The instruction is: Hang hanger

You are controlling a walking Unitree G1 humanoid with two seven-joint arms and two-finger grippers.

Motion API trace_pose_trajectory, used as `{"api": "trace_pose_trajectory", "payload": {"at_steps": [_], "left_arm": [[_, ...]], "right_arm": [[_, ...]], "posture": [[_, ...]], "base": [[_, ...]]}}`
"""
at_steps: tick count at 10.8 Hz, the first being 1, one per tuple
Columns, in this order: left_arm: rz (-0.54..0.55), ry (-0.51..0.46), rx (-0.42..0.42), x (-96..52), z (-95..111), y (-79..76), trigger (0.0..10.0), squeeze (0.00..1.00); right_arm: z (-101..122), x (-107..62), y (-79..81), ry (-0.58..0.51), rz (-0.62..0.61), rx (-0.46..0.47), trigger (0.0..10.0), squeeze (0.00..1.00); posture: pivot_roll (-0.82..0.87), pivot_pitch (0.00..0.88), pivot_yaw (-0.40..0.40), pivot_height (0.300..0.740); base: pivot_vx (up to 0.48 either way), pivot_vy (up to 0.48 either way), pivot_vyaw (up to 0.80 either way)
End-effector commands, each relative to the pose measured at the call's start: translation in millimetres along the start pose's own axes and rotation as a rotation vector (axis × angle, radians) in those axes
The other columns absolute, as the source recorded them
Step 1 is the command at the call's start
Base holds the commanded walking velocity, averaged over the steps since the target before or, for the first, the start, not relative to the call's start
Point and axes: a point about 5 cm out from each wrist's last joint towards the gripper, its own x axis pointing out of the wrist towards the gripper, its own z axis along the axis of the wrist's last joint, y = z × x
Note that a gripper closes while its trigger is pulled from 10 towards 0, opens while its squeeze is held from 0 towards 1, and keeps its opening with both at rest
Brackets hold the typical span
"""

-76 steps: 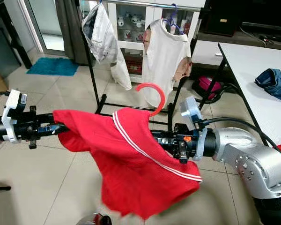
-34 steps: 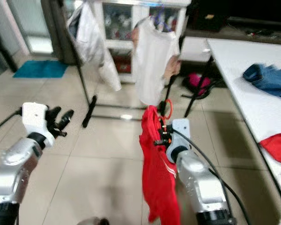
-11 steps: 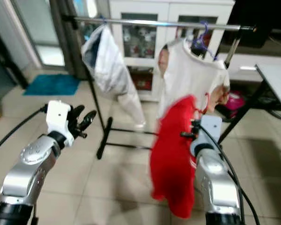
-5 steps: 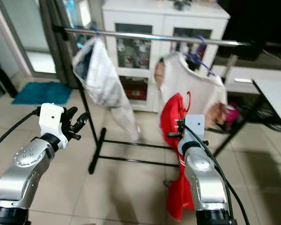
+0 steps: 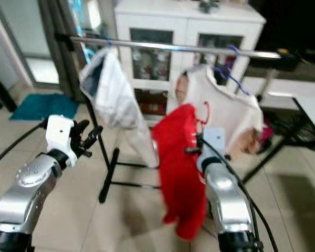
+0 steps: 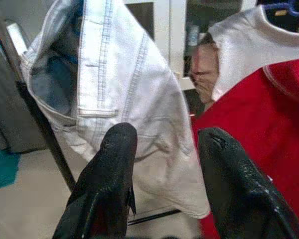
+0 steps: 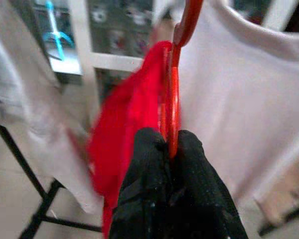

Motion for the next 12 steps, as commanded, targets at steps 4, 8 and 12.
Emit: {"api": "trace_pose_trajectory", "payload": {"at_steps": [4, 8, 12], "left_arm": [[-0.055, -0.011, 0.008, 4.4, 2, -9.4, 10.0, 0.00], [-0.100, -0.007, 0.015, 3.8, -2, -17.4, 10.0, 0.00], [-0.253, -0.058, 0.055, 4.1, 9, -32.9, 10.0, 0.00]], "right_arm": [[25, -2.7, -0.8, -0.139, -0.027, -0.013, 10.0, 0.00], [37, -2.3, -3.2, -0.189, -0.007, -0.006, 10.0, 0.00], [64, 10.9, -14.1, -0.268, 0.007, -0.063, 10.0, 0.00]], "posture": [[-0.06, 0.000, -0.003, 0.740], [-0.07, 0.000, 0.023, 0.740], [-0.07, 0.000, 0.018, 0.740]], "base": [[0.401, 0.000, 0.00], [0.403, 0.000, 0.00], [0.295, 0.000, 0.00]]}}
